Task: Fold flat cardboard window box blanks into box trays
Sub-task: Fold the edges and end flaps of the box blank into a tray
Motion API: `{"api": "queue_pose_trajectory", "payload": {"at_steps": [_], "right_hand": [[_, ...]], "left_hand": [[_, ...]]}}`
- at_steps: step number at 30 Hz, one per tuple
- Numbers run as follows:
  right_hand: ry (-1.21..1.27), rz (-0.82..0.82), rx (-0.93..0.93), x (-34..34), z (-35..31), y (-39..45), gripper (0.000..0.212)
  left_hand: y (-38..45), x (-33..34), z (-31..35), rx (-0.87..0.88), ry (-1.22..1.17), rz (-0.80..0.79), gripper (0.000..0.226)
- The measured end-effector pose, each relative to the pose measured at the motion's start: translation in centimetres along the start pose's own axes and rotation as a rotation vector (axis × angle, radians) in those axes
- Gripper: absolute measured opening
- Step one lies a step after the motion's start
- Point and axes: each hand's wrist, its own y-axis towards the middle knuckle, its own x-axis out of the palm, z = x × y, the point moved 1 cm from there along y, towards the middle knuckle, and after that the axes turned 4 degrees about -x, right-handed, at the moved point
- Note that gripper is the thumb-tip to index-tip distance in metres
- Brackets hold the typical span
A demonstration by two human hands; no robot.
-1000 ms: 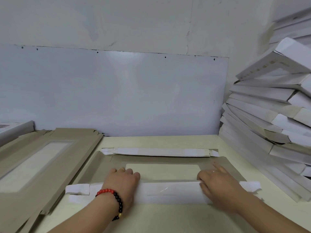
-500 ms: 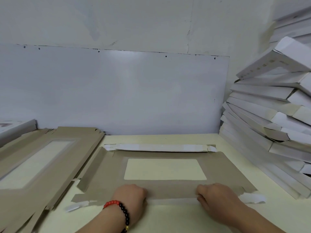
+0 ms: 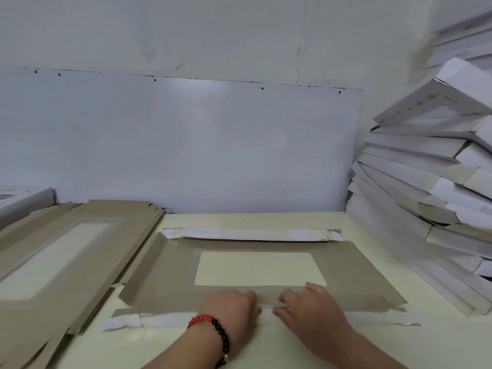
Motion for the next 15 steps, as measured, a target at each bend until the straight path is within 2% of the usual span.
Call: {"api": "queue_pose_trajectory", "payload": {"at_steps": [3,5,8,10,13,15], "right_hand": [[-0.007,-0.020,0.060,0.2,-0.7,0.9,0.024],[0.021,-0.057,0.102,0.1,-2.0,2.0,0.025],[0.071,-0.298,0.145,2.1,-2.8,3.2,0.049],[0.091,-0.391,0.163,2.8,-2.7,3.1,0.055],[0.064,-0.297,0.175,2.6,-2.1,2.5,0.048],[0.082,-0.323,0.181,3.1,-0.7,1.7,0.051]], "left_hand": [[1.5,-0.3,-0.2,-0.040,-0.036,-0.031,0.029],[2.5,0.1,0.4,-0.041,-0.054,-0.061,0.034],[3.2,2.0,0.5,-0.004,-0.002,0.000,0.047],[3.2,3.6,-0.2,-0.012,-0.015,0.015,0.050],[3.1,4.9,-1.6,-0.009,-0.040,0.052,0.047],[3.0,5.2,-2.9,-0.008,-0.044,0.065,0.046]]}}
